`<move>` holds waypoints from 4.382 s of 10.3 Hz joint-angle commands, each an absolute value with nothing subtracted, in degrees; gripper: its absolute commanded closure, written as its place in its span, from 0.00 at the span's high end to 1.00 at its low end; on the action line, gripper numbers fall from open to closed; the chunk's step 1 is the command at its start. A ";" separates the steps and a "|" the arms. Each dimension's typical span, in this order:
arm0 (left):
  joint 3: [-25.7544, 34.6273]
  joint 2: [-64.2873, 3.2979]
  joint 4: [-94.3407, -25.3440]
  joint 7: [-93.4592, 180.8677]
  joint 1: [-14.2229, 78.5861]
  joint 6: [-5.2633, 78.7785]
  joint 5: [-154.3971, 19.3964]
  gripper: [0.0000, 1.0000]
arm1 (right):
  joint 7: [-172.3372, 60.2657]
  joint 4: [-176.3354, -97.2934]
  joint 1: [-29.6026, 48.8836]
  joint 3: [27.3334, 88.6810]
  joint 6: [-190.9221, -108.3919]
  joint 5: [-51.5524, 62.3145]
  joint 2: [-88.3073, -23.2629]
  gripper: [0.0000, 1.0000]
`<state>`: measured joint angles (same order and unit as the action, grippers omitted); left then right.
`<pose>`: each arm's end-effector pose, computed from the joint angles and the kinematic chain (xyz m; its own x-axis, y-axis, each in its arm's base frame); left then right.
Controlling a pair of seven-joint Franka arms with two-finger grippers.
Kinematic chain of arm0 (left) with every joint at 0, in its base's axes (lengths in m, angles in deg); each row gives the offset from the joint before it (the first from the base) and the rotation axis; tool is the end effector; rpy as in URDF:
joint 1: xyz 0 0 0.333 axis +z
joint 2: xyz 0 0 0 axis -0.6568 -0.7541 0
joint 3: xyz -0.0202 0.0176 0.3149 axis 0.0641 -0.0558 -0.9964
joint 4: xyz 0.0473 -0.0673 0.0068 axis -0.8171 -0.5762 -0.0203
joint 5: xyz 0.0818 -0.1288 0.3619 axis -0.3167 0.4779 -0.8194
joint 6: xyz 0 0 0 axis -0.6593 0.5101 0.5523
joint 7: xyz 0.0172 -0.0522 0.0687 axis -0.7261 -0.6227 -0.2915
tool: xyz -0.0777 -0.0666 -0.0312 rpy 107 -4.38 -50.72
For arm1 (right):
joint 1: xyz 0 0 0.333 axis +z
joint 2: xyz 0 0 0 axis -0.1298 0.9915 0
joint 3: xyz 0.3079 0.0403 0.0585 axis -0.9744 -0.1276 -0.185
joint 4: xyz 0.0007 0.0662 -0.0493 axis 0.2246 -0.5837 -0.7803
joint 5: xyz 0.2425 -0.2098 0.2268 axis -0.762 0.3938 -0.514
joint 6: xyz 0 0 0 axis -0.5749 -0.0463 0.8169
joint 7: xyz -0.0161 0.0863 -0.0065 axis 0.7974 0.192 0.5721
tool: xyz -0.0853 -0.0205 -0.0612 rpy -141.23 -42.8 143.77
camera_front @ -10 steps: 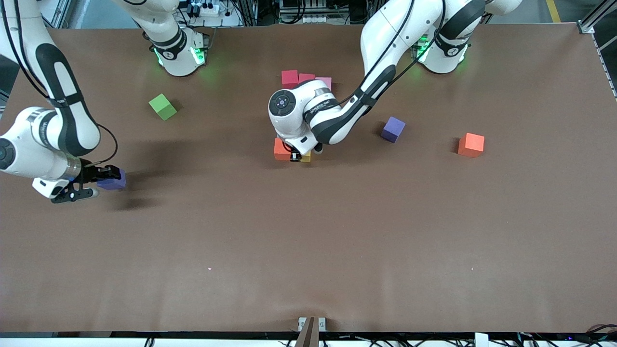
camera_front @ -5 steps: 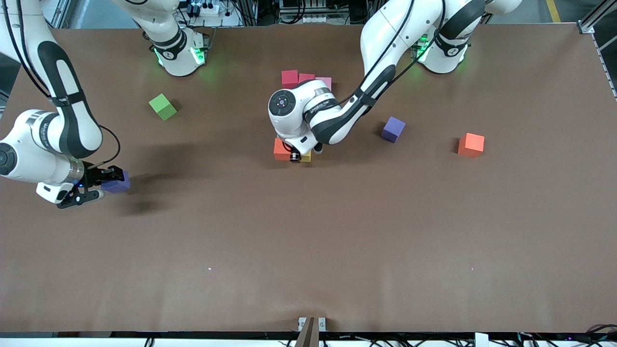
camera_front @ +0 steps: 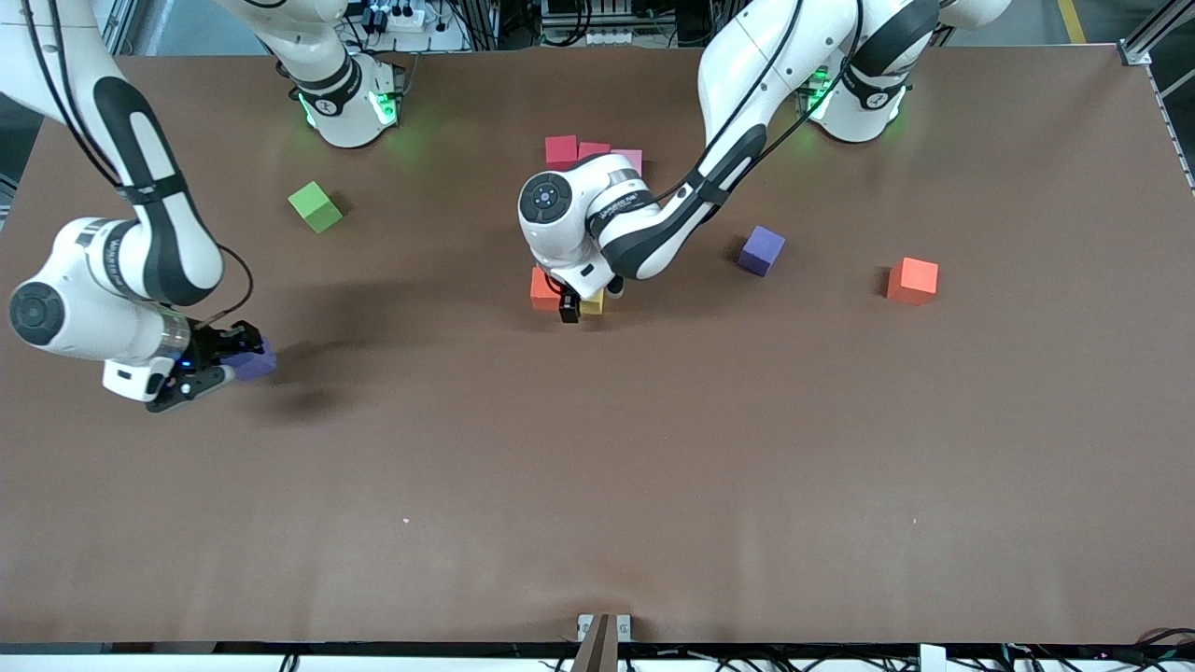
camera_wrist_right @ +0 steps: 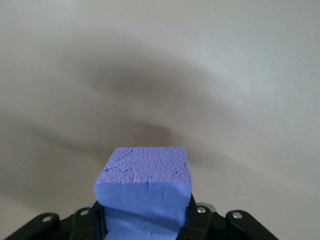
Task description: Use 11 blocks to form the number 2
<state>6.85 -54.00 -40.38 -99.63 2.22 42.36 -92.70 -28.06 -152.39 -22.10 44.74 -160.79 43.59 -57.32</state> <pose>0.4209 -0.5886 0.2086 0.0485 0.9984 0.0282 0.9968 -0.0466 -0.0653 0.5839 -0.0725 0.2556 0.8833 0.4530 -0.1209 0.4398 -0.8899 -0.1209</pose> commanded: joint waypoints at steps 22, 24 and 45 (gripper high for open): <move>6.94 1.62 -75.79 -15.29 39.01 28.76 -82.57 1.00 | -29.34 -116.83 25.65 35.24 -155.26 44.25 -38.22 0.00; 6.42 1.81 -74.40 -6.23 42.44 25.70 -82.56 1.00 | -29.25 -107.63 34.85 39.51 -148.68 44.60 -33.31 0.00; -0.88 -3.39 -51.18 46.46 49.40 11.97 -76.23 1.00 | -29.95 -118.83 41.94 48.68 -154.62 47.59 -33.63 0.00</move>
